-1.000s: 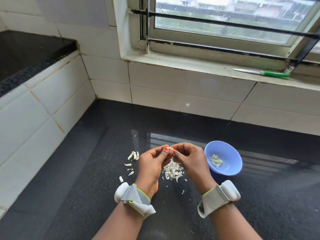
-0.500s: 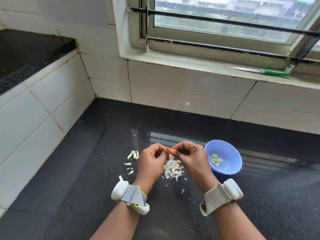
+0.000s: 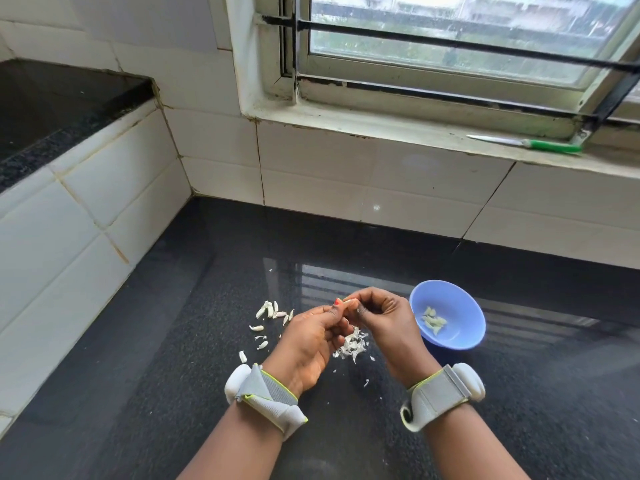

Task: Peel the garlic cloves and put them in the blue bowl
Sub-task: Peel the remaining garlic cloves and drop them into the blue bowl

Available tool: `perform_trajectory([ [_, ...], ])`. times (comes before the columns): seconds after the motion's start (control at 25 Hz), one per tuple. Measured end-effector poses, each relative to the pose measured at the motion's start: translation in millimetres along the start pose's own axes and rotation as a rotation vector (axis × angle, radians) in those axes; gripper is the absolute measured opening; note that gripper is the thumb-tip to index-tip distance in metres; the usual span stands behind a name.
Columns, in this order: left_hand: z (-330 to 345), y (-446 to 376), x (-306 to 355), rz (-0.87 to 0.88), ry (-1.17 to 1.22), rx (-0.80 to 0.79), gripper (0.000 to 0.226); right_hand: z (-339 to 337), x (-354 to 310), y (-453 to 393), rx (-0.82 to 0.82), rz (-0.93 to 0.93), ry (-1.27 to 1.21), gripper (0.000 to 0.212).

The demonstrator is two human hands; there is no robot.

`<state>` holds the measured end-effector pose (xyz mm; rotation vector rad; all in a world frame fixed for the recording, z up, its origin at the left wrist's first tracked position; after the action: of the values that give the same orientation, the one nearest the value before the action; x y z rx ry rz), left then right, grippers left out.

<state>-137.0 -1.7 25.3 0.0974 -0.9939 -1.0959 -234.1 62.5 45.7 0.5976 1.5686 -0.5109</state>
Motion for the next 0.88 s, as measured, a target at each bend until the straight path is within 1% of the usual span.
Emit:
perform_trajectory([
  [0.24, -3, -4, -5, -0.042, -0.024, -0.001, 0.017, 1, 4, 1, -0.017, 0.027, 0.020, 0.008],
  [0.36, -5, -6, -5, -0.013, 0.013, 0.042, 0.015, 1, 4, 2, -0.034, 0.046, 0.017, 0.008],
  [0.44, -8, -6, 1, 0.095, -0.055, 0.090, 0.016, 1, 5, 1, -0.028, 0.063, 0.026, 0.011],
  [0.52, -11, -6, 11, 0.239, -0.250, 0.129, 0.018, 0, 5, -1, -0.005, 0.045, 0.088, 0.012],
  [0.6, -10, -4, 21, 0.374, -0.458, 0.132, 0.018, -4, 4, -3, 0.054, 0.023, 0.165, 0.016],
  [0.72, -5, 4, 34, 0.564, -0.731, 0.153, 0.008, -8, -1, -5, 0.091, 0.012, 0.224, 0.019],
  [0.76, -3, 8, 39, 0.612, -0.773, 0.162, 0.005, -7, -3, -5, 0.087, 0.004, 0.239, 0.018],
  [0.88, 7, 17, 48, 0.710, -0.874, 0.155, 0.006, -7, -6, -6, 0.104, -0.004, 0.228, 0.015],
])
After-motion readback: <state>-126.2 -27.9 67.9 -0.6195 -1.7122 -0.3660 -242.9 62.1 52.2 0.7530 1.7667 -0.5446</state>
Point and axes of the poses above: each hand's wrist, its own y-axis away from the middle knuckle, its own z-axis out of the palm, x = y × z, the point moved 7 cm from there along -y, towards the middle knuckle, and after that the axes turned 10 degrees about y, right-handed, at the moved point
